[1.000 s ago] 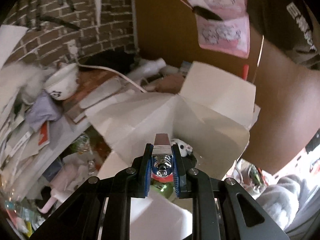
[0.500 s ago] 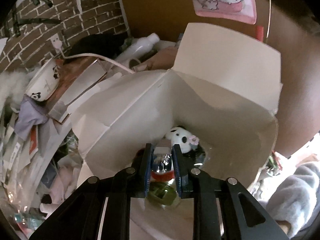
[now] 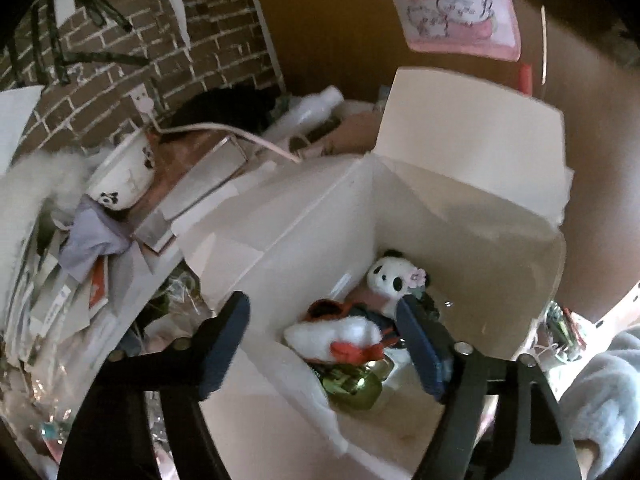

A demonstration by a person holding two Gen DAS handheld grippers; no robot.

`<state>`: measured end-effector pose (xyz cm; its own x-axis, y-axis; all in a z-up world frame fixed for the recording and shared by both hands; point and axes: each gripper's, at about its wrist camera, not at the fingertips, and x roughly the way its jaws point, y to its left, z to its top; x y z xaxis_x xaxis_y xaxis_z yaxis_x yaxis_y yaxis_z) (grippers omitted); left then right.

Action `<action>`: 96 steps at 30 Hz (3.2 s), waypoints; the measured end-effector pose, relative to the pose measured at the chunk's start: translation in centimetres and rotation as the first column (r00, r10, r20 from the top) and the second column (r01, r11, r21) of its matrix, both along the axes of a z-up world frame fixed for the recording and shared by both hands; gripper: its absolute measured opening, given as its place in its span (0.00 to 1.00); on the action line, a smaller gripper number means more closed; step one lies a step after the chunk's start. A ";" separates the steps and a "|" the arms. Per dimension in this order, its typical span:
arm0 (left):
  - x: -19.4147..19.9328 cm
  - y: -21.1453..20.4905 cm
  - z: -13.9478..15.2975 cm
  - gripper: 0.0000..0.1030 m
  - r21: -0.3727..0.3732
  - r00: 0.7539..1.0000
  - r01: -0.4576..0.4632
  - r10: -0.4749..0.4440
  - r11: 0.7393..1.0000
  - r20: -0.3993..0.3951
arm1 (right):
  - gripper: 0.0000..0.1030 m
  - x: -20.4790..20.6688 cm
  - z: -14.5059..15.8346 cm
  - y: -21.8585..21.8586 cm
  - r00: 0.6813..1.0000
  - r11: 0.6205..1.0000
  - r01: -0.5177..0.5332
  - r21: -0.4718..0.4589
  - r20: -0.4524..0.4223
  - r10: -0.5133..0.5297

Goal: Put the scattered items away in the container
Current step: 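Open the left gripper in the box and withdraw it over the desk, then grasp the white cylindrical cup with the right gripper, then carry the white cup with the right gripper into the white box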

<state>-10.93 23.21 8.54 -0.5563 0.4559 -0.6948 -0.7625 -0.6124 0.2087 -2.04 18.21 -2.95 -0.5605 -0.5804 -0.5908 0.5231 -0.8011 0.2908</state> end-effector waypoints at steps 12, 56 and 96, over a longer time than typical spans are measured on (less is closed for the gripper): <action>2.0 -6.2 3.8 0.88 0.148 0.995 -0.060 0.072 0.987 -0.073 | 0.94 -0.2 -0.2 -0.7 1.000 1.000 0.004 0.018 -0.001 -0.004; 10.6 -29.6 -8.6 0.93 0.316 0.756 -0.622 0.654 0.717 0.005 | 0.85 -6.7 -0.6 -8.1 0.921 0.885 0.369 0.284 -0.238 -0.308; 10.3 -29.9 -10.3 0.93 0.324 0.759 -0.628 0.648 0.708 0.056 | 0.37 -7.9 -0.2 -9.0 0.923 0.901 0.343 0.264 -0.275 -0.271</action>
<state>-0.65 -6.70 -1.78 -0.8269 0.1573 -0.5399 -0.1589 -0.9863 -0.0440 -9.97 9.25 -3.19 -0.8202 -0.1719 -0.5456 0.2591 -0.9620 -0.0865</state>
